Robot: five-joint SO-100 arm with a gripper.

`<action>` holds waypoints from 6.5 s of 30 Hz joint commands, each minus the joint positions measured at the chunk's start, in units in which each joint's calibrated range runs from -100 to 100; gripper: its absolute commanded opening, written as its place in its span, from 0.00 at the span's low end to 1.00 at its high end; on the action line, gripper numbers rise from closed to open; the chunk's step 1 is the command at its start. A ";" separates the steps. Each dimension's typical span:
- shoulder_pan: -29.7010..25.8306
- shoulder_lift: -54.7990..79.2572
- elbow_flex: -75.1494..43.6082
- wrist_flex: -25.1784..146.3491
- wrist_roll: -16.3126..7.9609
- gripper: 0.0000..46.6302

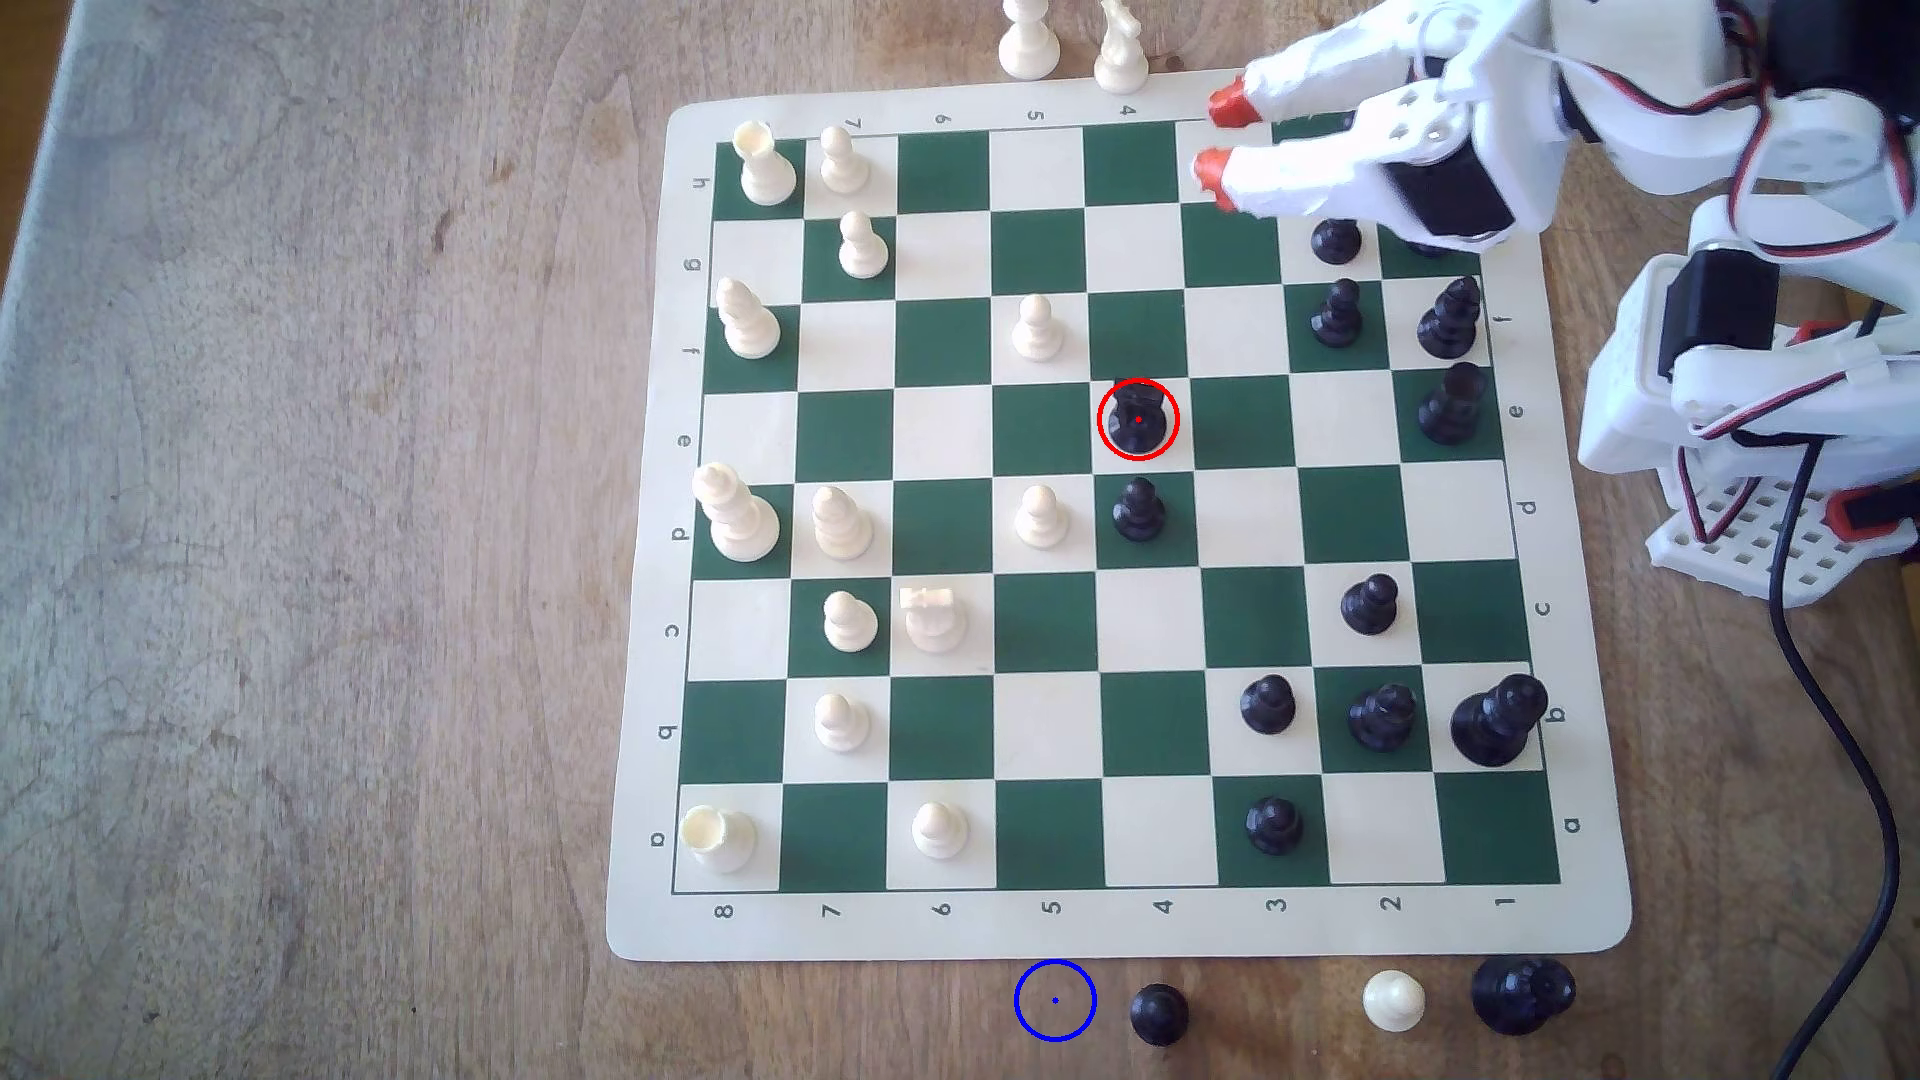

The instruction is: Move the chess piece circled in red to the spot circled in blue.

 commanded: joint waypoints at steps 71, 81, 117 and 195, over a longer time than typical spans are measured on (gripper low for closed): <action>-5.79 45.01 -2.16 -13.63 -1.61 0.31; -6.65 46.54 -2.16 -15.68 -1.95 0.25; -10.10 37.12 -18.29 0.78 -2.83 0.01; -44.20 92.38 -70.88 0.62 -3.52 0.31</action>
